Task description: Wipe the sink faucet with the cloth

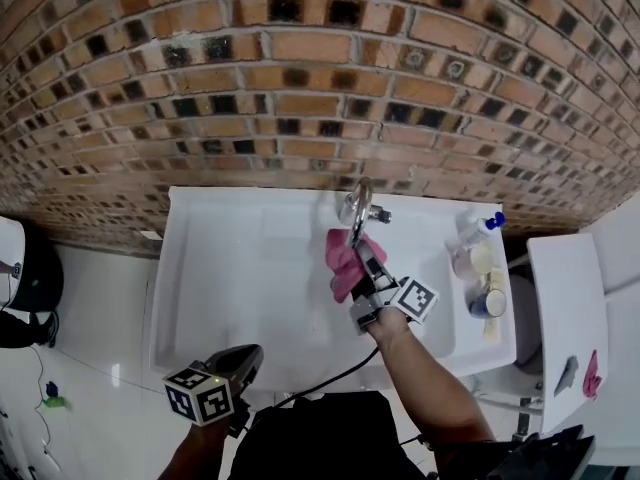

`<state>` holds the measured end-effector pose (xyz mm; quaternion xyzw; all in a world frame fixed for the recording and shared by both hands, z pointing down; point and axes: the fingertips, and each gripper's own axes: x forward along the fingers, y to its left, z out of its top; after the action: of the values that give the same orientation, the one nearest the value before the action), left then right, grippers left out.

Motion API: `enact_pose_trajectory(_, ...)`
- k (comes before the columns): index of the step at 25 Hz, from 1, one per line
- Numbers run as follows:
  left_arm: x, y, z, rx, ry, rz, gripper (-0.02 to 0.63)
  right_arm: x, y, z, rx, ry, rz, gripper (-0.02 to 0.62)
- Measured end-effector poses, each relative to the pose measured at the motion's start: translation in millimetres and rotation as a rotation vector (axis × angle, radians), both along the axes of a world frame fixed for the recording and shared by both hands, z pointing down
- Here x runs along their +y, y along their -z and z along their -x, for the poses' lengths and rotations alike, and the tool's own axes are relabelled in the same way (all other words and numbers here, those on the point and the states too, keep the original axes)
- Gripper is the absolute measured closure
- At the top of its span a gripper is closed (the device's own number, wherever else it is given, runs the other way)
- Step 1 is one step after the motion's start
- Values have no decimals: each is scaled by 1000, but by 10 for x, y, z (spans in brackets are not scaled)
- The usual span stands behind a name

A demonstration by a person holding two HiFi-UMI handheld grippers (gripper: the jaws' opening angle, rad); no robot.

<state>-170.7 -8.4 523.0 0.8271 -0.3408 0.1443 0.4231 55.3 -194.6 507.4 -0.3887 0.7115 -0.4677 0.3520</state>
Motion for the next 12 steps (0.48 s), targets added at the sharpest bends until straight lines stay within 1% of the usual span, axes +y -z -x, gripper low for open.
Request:
enact_pose_trajectory(7,120,156,-158,31,-92,-67,602,886,372,-38,11,10,-8,551)
enact_pose_trajectory(12,223,200,-267,24,-158,-94,601,1424,729,-46,-3,8,-55,551)
